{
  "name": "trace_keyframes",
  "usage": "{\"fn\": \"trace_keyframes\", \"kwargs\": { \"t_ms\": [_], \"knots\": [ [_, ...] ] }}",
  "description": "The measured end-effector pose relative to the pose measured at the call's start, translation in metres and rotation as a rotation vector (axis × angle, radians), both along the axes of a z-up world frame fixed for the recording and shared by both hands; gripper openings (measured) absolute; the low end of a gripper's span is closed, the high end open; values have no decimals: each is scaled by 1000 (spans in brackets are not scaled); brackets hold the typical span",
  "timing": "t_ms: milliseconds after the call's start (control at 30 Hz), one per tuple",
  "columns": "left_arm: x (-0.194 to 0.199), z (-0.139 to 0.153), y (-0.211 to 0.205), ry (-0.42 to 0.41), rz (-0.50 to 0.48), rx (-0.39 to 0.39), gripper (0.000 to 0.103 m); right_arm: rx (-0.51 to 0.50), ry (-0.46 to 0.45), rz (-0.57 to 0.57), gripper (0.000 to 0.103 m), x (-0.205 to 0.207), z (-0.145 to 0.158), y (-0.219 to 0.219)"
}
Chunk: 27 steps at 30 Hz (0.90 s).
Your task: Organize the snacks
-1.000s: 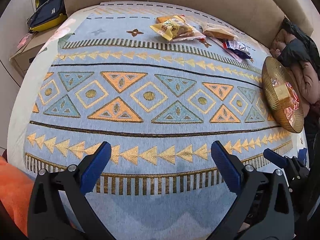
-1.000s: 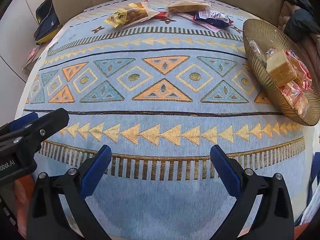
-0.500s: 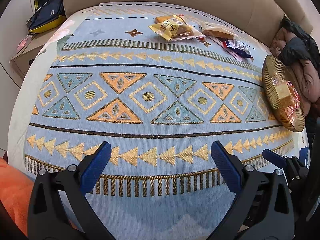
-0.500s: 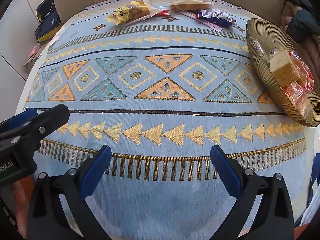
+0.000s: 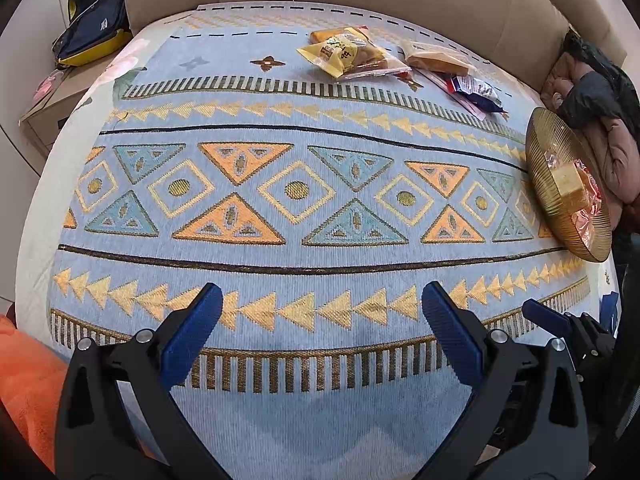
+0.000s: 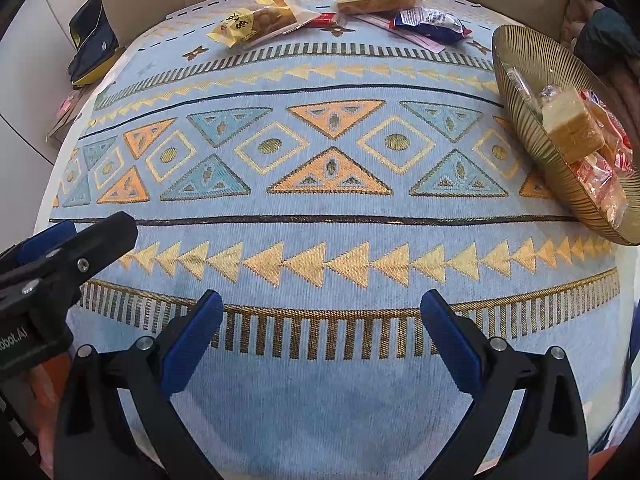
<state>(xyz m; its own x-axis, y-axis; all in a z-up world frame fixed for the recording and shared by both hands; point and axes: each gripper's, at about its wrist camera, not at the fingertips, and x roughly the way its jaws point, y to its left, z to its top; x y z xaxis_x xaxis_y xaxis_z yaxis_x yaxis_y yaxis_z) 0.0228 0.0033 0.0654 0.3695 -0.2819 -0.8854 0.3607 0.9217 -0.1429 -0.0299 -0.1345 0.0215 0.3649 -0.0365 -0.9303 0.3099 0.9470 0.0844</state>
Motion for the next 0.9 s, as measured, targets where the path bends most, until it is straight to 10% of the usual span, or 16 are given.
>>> {"fn": "trace_keyframes", "kwargs": {
  "t_ms": [900],
  "knots": [
    [0, -7, -5, -1, 4, 42, 99, 64, 24, -19, 98, -1, -8, -4]
  ]
}}
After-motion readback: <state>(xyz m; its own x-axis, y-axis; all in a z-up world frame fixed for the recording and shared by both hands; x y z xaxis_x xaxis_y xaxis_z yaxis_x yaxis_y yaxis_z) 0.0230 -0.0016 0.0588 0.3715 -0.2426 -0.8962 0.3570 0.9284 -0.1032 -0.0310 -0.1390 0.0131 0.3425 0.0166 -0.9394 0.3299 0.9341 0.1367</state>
